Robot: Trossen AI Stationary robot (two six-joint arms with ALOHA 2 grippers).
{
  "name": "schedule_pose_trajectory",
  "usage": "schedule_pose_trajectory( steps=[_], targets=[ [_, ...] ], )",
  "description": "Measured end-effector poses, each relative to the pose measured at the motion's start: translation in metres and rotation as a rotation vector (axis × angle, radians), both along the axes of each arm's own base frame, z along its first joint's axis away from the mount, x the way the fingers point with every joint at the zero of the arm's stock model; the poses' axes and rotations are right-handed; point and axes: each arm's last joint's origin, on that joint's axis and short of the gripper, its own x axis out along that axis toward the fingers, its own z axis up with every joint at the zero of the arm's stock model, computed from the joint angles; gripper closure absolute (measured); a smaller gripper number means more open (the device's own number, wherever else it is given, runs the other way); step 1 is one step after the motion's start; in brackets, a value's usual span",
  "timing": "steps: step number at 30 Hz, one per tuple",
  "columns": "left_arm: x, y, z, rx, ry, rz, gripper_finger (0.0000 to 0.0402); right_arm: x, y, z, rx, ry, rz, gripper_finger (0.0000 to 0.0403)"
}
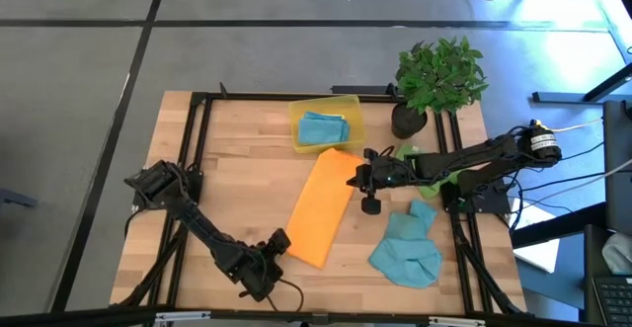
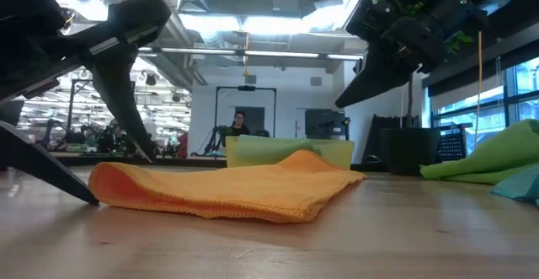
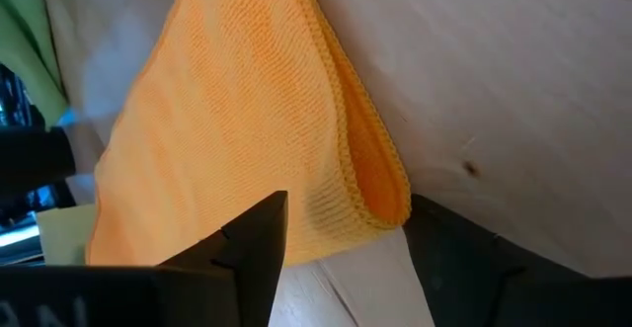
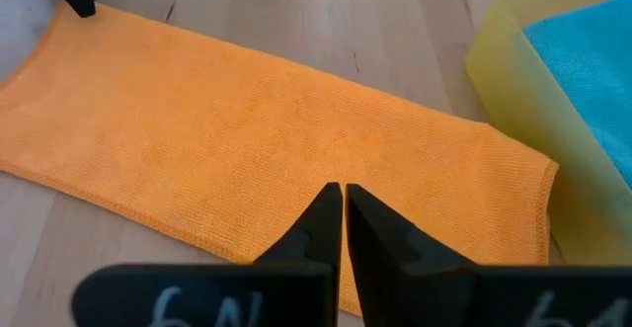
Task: Fold microfiber towels
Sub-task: Fold the orange microfiber towel
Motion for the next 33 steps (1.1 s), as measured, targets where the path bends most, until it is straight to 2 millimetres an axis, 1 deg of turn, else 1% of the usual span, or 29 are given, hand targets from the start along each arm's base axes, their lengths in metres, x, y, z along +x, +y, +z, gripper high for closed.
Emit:
schedule_pose_trajectory(
  steps=[3, 6, 9, 15, 16, 26, 33],
  targets=[
    [0.0, 0.0, -0.001, -0.005, 0.002, 0.003, 0.022, 0.0, 0.0, 0.0, 0.0, 0.0, 0.0, 0.0382],
    [0.0, 0.0, -0.001, -0.009, 0.005, 0.003, 0.0248, 0.0, 0.0, 0.0, 0.0, 0.001, 0.0, 0.0382],
    [0.0, 0.0, -0.002, -0.02, 0.002, 0.012, 0.0286, 0.0, 0.0, 0.0, -0.001, 0.0, 0.0, 0.0382],
    [0.001, 0.001, -0.004, -0.069, -0.015, 0.066, 0.038, 0.0, 0.0, 0.0, -0.002, 0.001, 0.002, 0.0382],
    [0.001, 0.001, -0.004, -0.072, -0.014, 0.068, 0.039, 0.0, 0.0, 0.0, -0.002, 0.001, 0.001, 0.0382],
    [0.008, 0.007, -0.003, -0.178, -0.057, 0.192, 0.0401, 0.002, 0.001, 0.003, -0.026, -0.037, 0.014, 0.0382],
    [0.019, 0.012, -0.002, -0.355, -0.16, 0.364, 0.0401, 0.002, 0.01, 0.004, -0.084, -0.043, 0.02, 0.0382]
  ],
)
